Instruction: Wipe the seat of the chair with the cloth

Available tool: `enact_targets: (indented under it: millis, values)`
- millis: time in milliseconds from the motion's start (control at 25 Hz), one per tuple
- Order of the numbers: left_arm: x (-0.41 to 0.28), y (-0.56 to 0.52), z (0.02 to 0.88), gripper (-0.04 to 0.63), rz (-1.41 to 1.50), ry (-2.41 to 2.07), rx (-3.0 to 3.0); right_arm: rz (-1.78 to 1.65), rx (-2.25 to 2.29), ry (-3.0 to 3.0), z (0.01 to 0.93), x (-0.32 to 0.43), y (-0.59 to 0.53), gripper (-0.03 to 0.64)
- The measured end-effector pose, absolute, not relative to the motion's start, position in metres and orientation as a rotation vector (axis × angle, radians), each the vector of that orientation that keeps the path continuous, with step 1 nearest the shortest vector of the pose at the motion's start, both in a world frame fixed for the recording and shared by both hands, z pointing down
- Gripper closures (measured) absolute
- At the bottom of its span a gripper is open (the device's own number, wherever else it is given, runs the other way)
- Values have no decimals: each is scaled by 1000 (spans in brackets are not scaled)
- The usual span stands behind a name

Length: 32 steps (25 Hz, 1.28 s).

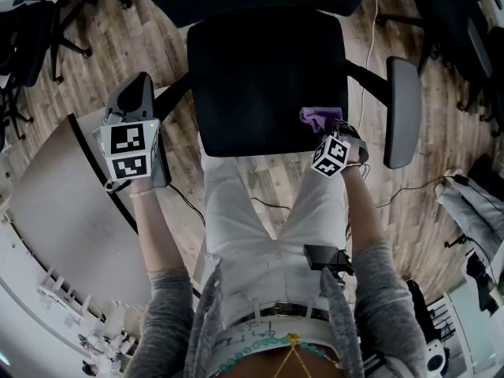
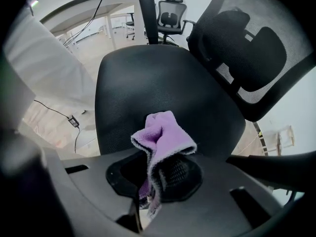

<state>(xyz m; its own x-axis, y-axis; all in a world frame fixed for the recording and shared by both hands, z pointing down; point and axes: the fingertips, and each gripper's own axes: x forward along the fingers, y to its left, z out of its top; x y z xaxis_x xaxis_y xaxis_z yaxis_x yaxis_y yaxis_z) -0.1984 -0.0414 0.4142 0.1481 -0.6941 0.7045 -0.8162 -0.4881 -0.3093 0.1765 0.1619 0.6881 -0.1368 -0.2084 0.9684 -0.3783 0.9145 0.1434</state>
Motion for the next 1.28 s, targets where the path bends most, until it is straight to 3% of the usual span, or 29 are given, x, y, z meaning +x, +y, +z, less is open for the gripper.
enact_targets:
  millis: [1000,1280]
  values:
    - [-196,-39,416,597,1243,-1498,2265,244,546,-1749,674,185,161,569]
    - [-198,-39,415,598,1240,-1494,2264,132,503,-1903,629,150,155,569]
